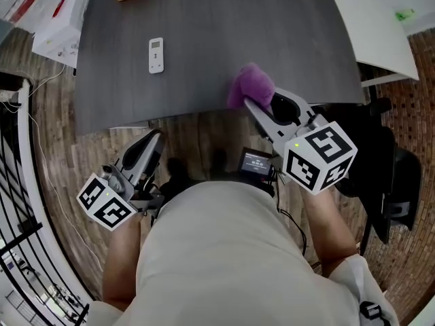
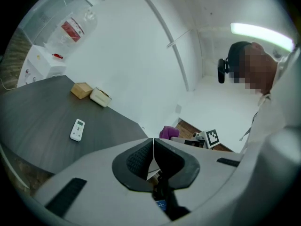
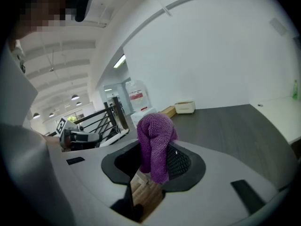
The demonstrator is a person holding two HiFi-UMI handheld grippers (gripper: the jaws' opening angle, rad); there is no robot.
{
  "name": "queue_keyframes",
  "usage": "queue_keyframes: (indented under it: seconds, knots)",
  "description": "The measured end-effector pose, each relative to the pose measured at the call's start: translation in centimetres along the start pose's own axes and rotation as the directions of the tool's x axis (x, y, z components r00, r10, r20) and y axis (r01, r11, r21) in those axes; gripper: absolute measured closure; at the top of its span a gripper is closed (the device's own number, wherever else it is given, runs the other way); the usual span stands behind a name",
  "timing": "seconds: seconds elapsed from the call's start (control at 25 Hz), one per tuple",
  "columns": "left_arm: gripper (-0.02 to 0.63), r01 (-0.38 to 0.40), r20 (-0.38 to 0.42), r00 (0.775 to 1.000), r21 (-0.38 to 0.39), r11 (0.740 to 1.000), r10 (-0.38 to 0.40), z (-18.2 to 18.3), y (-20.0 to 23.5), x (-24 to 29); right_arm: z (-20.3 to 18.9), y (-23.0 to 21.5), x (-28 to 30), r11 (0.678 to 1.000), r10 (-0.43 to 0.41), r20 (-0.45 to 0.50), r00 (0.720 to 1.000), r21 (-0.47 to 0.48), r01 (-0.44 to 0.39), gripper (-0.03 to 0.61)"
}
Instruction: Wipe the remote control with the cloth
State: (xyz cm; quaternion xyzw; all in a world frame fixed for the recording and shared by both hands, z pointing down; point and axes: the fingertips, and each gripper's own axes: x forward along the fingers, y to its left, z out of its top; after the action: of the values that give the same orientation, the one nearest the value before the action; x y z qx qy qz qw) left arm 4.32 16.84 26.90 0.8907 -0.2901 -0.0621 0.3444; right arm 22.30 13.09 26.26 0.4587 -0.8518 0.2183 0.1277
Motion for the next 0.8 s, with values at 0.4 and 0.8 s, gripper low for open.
queue_keyframes:
  seconds: [0.4,0.8]
  knots:
    - [0.603,0.130,0.017,0.991,0.035,0.991,-0.130,3.7,-1.9,-5.1,1.4,6.3,-0.6,0.996,-0.040,0.073,0.997,0.084,0.033,0.442]
    - [0.603,0.189,0.007,0.982,0.006,0.982,-0.189,4.3,-1.5,-7.7,3.4,10.5,0.6,0.995,-0.059,0.112,0.992,0.084,0.050,0.445]
